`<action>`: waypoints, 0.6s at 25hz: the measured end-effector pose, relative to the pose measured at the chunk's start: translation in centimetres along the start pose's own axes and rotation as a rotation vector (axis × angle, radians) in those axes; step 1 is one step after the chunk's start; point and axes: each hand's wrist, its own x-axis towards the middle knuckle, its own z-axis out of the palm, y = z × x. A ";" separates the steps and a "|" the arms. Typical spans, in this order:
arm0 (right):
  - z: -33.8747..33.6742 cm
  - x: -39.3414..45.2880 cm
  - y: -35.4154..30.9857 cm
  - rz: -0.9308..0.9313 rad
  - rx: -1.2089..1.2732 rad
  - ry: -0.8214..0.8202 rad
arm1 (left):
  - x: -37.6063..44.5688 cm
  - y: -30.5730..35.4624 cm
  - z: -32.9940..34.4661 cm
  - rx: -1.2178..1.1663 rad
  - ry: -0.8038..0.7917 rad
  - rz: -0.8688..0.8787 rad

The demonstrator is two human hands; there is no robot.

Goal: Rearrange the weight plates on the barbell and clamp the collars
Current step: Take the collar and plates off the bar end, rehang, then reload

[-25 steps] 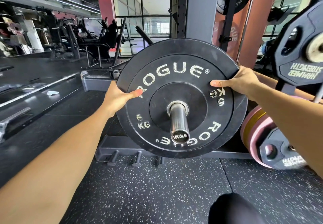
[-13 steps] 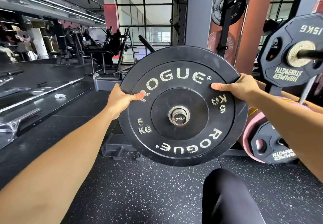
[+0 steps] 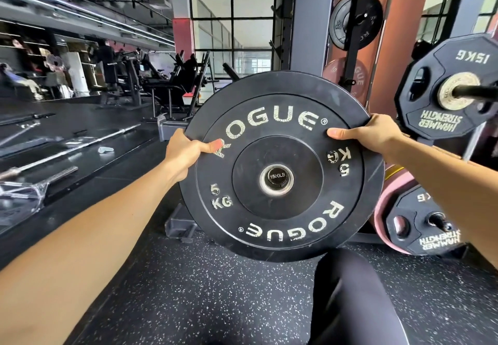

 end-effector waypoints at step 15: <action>-7.7 12.1 -13.4 -0.115 0.064 0.055 | 9.8 19.4 3.1 -0.068 0.007 0.134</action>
